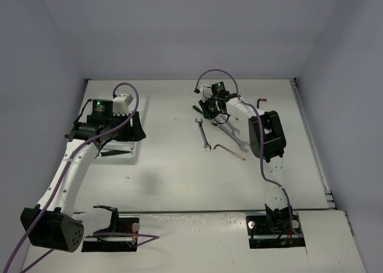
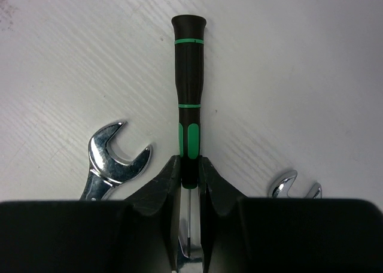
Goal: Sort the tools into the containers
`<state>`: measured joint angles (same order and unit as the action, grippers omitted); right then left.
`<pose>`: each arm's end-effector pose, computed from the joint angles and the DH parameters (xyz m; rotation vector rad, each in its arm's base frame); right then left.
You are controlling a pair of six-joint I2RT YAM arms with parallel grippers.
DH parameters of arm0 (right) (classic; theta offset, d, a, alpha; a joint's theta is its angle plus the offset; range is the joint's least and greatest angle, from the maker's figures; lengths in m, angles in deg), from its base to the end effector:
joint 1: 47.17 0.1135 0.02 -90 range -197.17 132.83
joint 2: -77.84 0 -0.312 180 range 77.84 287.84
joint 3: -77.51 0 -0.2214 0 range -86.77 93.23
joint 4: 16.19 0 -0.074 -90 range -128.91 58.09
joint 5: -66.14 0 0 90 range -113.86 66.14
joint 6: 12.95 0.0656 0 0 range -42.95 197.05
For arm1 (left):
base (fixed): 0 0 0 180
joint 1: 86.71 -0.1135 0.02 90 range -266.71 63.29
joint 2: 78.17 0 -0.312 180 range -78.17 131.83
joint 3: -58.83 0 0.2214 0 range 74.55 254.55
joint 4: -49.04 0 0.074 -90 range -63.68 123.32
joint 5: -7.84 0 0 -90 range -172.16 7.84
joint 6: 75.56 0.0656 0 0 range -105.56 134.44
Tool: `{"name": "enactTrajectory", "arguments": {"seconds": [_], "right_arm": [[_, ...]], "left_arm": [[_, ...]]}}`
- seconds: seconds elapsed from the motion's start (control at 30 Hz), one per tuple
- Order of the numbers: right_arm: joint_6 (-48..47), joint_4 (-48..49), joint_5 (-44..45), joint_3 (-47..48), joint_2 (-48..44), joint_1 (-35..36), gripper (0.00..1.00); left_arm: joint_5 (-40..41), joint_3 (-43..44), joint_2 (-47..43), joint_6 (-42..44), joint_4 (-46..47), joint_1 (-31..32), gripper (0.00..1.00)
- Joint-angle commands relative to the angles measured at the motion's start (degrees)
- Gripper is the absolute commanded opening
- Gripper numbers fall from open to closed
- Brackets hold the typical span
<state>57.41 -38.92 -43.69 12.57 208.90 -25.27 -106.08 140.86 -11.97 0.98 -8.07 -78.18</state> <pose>0.4961 0.2234 0.2028 -0.9626 2.0123 0.4095 0.2015 -0.0571 0.3710 0.1213 2.3047 -0.6761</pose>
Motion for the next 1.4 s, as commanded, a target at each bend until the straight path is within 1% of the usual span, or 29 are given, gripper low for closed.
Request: {"name": "enactTrajectory", "arguments": {"seconds": [0.0, 0.03, 0.07, 0.13, 0.23, 0.27, 0.33, 0.4, 0.53, 0.6, 0.67, 0.77, 0.9, 1.03, 1.23, 1.37], "right_arm": [[-4.29, -4.44, -4.10, 3.46, -6.43, 1.33, 0.00], [-4.80, -4.73, -6.62, 3.10, -8.66, 1.62, 0.00], [-5.24, -4.84, -6.97, 2.69, -10.15, 1.66, 0.00], [-4.93, -5.01, -12.82, 1.32, -13.16, 2.25, 0.00], [-2.52, -5.20, -16.35, -1.05, -16.85, 3.32, 0.00], [-2.50, -5.20, -17.01, -1.63, -17.67, 3.64, 0.00], [-0.11, -5.33, -19.42, -4.13, -20.75, 4.85, 0.00], [1.60, -5.47, -21.62, -5.73, -22.87, 5.59, 0.00], [3.91, -5.47, -25.26, -9.21, -25.99, 7.56, 0.00], [4.91, -5.47, -26.45, -10.49, -27.78, 8.71, 0.00], [5.49, -5.47, -27.31, -11.96, -29.17, 10.25, 0.00], [6.70, -5.38, -28.10, -13.38, -30.51, 10.89, 0.00], [7.41, -5.40, -29.45, -14.70, -32.33, 11.15, 0.00], [7.78, -5.38, -31.03, -15.39, -34.25, 11.15, 0.00], [8.48, -5.38, -34.90, -16.92, -35.98, 11.31, 0.00], [8.55, -5.38, -35.60, -17.46, -37.07, 11.76, 0.00]], "left_arm": [[3.97, 5.98, -2.20, 9.68, 1.23, 2.44, 0.55], [5.28, 6.64, -2.13, 11.07, 1.23, 3.38, 0.55], [6.12, 7.32, -2.12, 12.67, 1.30, 3.51, 0.55], [7.73, 9.23, -1.75, 20.17, 1.56, 5.87, 0.55], [11.23, 11.03, -0.81, 26.76, 2.71, 9.45, 0.55], [12.12, 11.04, -0.49, 28.64, 2.96, 9.48, 0.55], [15.02, 11.35, 0.43, 35.53, 4.62, 13.97, 0.55], [16.51, 10.97, 0.86, 39.80, 6.52, 17.17, 0.55], [16.26, 8.62, 0.28, 48.26, 12.03, 20.42, 0.55], [13.67, 6.91, -0.60, 52.62, 13.92, 21.77, 0.55], [11.50, 5.52, -1.49, 59.76, 15.83, 23.04, 0.55], [10.08, 3.36, -2.06, 65.56, 17.78, 24.78, 0.55], [5.92, 2.01, -2.27, 70.52, 16.98, 25.85, 0.55], [3.98, 1.21, -2.21, 71.90, 16.18, 27.56, 0.55], [4.84, -0.78, -2.05, 73.80, 15.03, 29.30, 0.55], [6.11, 0.25, -0.97, 75.19, 15.09, 29.44, 0.55]]}}
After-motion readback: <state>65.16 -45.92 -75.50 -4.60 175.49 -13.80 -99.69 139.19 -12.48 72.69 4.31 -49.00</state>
